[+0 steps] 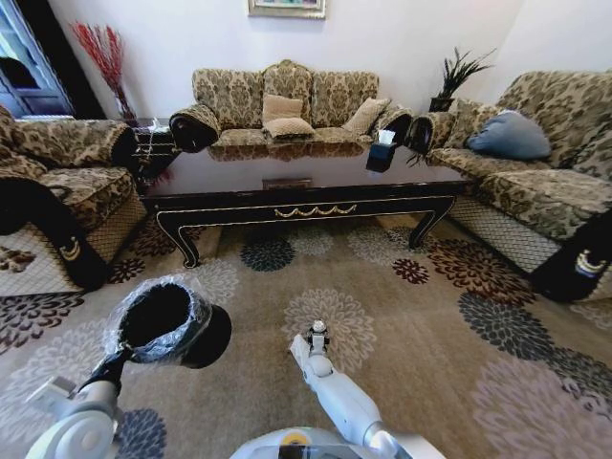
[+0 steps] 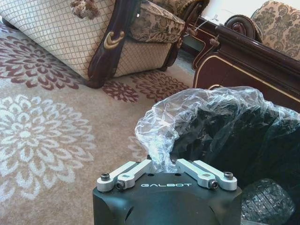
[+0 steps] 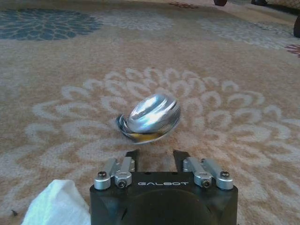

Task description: Move to the front of the table and pick up the trash from the floor, then place it into the trash bin.

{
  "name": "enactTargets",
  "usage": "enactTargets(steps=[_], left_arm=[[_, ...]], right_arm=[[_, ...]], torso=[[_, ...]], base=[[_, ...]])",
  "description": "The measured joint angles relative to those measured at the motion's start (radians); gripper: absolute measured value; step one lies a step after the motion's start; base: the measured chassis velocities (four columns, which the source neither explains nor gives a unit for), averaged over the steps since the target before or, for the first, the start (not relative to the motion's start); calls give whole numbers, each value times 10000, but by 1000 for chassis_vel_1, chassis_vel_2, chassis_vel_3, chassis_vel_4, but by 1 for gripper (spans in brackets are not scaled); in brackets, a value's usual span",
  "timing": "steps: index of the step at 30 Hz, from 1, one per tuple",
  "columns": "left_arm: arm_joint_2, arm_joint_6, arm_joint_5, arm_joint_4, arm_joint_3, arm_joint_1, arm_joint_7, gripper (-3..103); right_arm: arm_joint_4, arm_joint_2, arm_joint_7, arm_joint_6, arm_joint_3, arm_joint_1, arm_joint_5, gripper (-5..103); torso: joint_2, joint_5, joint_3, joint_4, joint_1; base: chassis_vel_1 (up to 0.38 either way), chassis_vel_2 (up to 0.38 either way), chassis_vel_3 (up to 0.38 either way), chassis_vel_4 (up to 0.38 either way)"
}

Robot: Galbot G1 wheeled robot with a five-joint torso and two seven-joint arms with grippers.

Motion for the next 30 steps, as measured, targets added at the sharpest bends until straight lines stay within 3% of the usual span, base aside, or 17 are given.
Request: enactTargets(steps=[10, 14, 17, 20, 24, 30], left_arm=[[-55, -22, 143, 179, 222, -121, 5, 3], [-82, -26, 210, 182, 299, -150, 9, 3], [-88, -32, 245, 165, 314, -141, 9, 3], [-88, -31, 251, 128, 307, -119, 9, 3], [-89, -32, 251, 19, 227, -48, 10, 3], [-100, -33, 243, -79, 163, 22, 10, 3]], right_arm=[[364, -297, 95, 9, 9, -100, -110, 6], [344, -319, 47, 208, 33, -35, -194, 14], [332, -256, -7, 367, 83, 98, -158, 30], [336, -200, -12, 395, 115, 161, -149, 36], [379, -123, 191, 365, 159, 185, -446, 57], [437, -135, 452, 232, 154, 109, -809, 74]], torso=[[-1, -1, 0, -2, 0], [-2, -1, 0, -2, 1], [-2, -1, 0, -1, 0], [-1, -1, 0, 0, 0], [-1, -1, 0, -1, 0], [-2, 0, 0, -1, 1]], base=[[0, 0, 0, 0], [0, 0, 0, 0], [0, 0, 0, 0], [0, 0, 0, 0], [0, 0, 0, 0], [0, 0, 0, 0]])
